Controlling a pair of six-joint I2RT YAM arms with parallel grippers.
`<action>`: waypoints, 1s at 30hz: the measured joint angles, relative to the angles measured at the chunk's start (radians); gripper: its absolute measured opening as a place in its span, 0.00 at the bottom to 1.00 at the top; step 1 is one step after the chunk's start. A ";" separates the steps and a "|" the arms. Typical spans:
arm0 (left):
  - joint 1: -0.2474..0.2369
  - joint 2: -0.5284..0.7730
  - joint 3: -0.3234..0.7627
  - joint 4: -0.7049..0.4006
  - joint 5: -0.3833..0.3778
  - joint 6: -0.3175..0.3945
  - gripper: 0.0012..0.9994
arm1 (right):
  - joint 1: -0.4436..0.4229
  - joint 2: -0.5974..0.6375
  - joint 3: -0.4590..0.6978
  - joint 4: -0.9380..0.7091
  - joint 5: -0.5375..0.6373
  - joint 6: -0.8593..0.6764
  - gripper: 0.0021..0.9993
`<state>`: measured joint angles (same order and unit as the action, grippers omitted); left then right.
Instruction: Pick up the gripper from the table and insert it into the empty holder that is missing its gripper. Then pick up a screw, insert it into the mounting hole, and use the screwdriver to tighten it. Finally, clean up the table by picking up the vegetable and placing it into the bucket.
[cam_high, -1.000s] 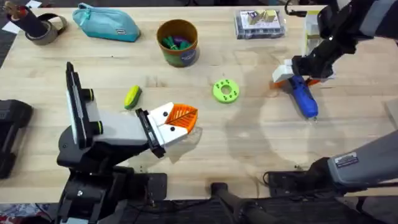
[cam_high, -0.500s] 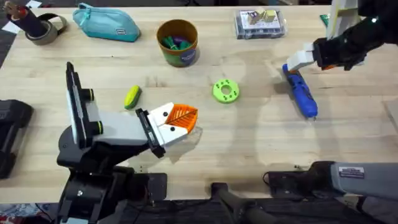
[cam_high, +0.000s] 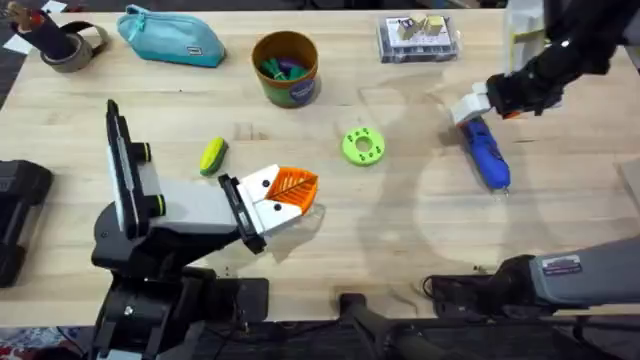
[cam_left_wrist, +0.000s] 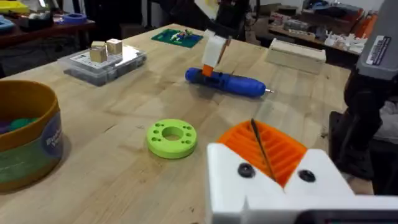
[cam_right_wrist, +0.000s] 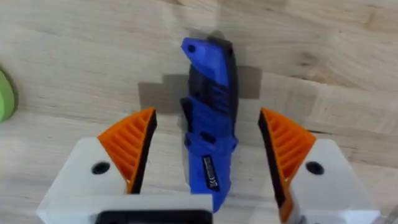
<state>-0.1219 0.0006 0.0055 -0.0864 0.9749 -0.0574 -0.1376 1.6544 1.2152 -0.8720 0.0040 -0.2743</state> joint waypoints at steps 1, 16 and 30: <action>0.000 0.000 0.000 0.000 0.000 0.000 0.01 | 0.003 0.010 0.000 0.001 0.000 -0.001 0.98; 0.000 0.000 0.000 0.000 0.000 0.000 0.01 | 0.009 0.021 -0.075 0.073 -0.001 -0.011 0.98; 0.000 0.000 0.000 0.000 0.000 0.000 0.01 | 0.009 0.071 -0.114 0.125 0.021 -0.026 0.60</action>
<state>-0.1219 0.0006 0.0055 -0.0864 0.9752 -0.0578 -0.1284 1.7252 1.1011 -0.7468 0.0253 -0.3002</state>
